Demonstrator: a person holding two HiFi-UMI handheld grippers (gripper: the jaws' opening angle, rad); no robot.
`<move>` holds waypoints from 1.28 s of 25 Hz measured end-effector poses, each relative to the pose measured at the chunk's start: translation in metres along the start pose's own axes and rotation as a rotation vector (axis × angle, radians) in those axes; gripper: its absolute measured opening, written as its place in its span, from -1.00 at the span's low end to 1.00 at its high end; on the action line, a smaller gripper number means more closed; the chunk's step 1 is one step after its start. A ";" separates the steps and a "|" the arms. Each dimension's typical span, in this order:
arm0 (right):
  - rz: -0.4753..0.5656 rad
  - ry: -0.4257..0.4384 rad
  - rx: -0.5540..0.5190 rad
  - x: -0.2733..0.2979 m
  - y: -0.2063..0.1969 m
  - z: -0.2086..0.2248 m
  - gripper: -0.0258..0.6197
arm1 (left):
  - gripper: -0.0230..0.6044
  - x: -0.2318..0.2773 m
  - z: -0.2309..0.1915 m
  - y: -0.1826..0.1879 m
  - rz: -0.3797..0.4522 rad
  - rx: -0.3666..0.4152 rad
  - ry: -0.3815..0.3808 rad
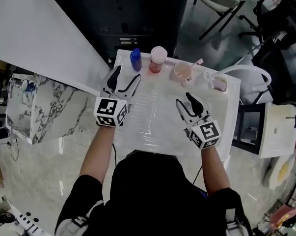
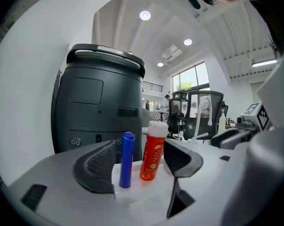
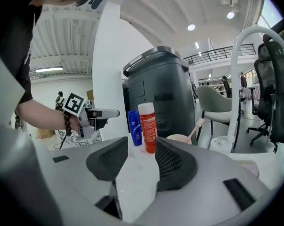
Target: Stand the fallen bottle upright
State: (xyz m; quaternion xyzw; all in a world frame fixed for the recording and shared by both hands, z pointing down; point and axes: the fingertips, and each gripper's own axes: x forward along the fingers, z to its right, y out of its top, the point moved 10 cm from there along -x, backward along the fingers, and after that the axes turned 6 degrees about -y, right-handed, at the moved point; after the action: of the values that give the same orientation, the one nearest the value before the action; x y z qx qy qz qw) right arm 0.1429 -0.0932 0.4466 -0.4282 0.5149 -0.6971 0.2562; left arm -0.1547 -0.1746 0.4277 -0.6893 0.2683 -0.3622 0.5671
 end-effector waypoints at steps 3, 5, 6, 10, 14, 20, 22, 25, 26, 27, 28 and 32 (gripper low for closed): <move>0.042 -0.019 0.007 -0.017 0.007 0.008 -0.36 | 0.11 -0.009 0.023 0.002 0.004 -0.003 -0.005; 0.061 -0.032 0.004 -0.029 0.010 0.014 -0.40 | 0.06 -0.014 0.040 0.005 0.009 -0.007 -0.018; 0.069 -0.038 0.001 -0.036 0.012 0.017 -0.45 | 0.01 -0.016 0.049 0.006 0.013 -0.009 -0.023; 0.102 -0.069 -0.026 -0.060 0.014 0.028 -0.56 | -0.19 -0.022 0.079 0.008 0.024 -0.010 -0.043; 0.150 -0.111 -0.070 -0.083 0.017 0.036 -0.70 | -0.36 -0.029 0.105 0.014 0.044 -0.010 -0.037; 0.214 -0.156 -0.018 -0.112 0.020 0.054 -0.81 | -0.69 -0.043 0.141 0.023 0.101 0.000 -0.013; 0.219 -0.165 0.004 -0.121 0.018 0.061 -0.83 | -0.75 -0.047 0.150 0.024 0.113 -0.008 -0.006; 0.217 -0.173 0.018 -0.127 0.014 0.069 -0.83 | -0.78 -0.050 0.160 0.022 0.121 -0.024 0.001; 0.217 -0.176 0.023 -0.128 0.014 0.071 -0.83 | -0.78 -0.050 0.161 0.021 0.119 -0.025 0.003; 0.219 -0.177 0.029 -0.128 0.014 0.073 -0.83 | -0.79 -0.049 0.162 0.021 0.117 -0.026 0.006; 0.221 -0.177 0.033 -0.129 0.014 0.074 -0.83 | -0.79 -0.049 0.163 0.021 0.117 -0.028 0.009; 0.226 -0.166 0.031 -0.129 0.016 0.077 -0.83 | -0.80 -0.045 0.167 0.022 0.127 -0.039 0.011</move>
State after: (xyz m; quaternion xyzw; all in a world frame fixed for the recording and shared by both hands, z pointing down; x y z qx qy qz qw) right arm 0.2722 -0.0343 0.3966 -0.4197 0.5260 -0.6339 0.3812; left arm -0.0463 -0.0456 0.3819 -0.6799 0.3216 -0.3239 0.5740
